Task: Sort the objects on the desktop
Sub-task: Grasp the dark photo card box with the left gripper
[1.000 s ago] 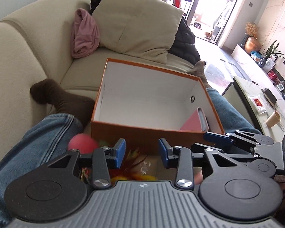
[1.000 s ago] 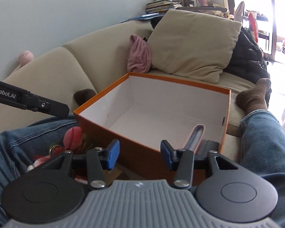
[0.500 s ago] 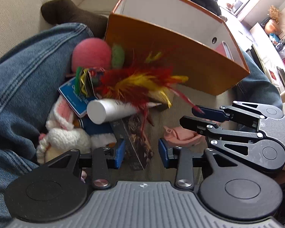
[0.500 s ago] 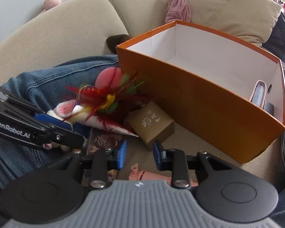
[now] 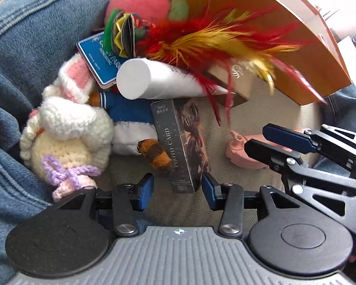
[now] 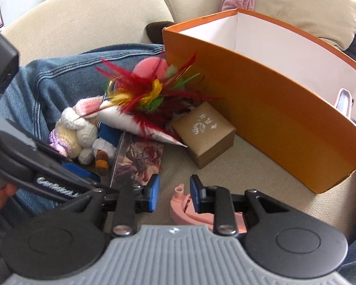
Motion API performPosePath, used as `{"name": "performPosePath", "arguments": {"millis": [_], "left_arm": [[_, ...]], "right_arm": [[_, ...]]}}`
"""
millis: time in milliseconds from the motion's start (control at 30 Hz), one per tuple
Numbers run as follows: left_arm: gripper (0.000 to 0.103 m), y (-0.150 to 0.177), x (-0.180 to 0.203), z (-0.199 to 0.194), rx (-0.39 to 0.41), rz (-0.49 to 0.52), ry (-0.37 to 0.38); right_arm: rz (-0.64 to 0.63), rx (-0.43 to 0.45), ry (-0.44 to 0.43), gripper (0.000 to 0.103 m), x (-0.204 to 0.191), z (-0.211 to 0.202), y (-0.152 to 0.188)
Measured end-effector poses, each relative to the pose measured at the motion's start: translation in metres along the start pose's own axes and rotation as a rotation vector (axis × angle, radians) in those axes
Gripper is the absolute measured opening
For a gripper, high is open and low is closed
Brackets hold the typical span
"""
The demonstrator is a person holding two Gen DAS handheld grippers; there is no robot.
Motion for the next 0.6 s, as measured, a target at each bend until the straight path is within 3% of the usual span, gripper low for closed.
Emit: {"name": "performPosePath", "arguments": {"millis": [133,200,300,400,467,600], "left_arm": [[0.051,0.001,0.000,0.011,-0.001,-0.004,0.030],[0.041,0.002,0.000,0.012,0.000,-0.008,0.056],[0.038,0.005,0.002,0.005,0.018,0.017,0.052],[0.028,0.011,0.007,-0.009,0.044,0.062,0.052],[0.026,0.012,0.011,-0.024,0.086,0.115,0.020],[0.026,0.012,0.017,-0.052,0.153,0.171,0.029]], "right_arm": [[-0.008,-0.014,-0.002,0.031,-0.002,0.004,0.001],[-0.007,-0.010,0.001,0.031,-0.001,0.003,0.001],[0.009,-0.003,0.015,0.031,0.003,0.001,0.001],[0.020,0.000,0.028,0.031,0.006,-0.001,0.001],[0.023,0.006,0.038,0.031,0.008,-0.003,0.001],[0.038,0.016,0.060,0.031,0.014,-0.006,0.001]]}}
Point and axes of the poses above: each gripper's, at about its wrist camera, not at the fingertips, and z roughly the way its jaws point, x to its right, y to its underside, the point moved 6 cm from there along z, roughly the way its jaws point, and after that the axes turned 6 degrees about -z, right-handed, at the moved point
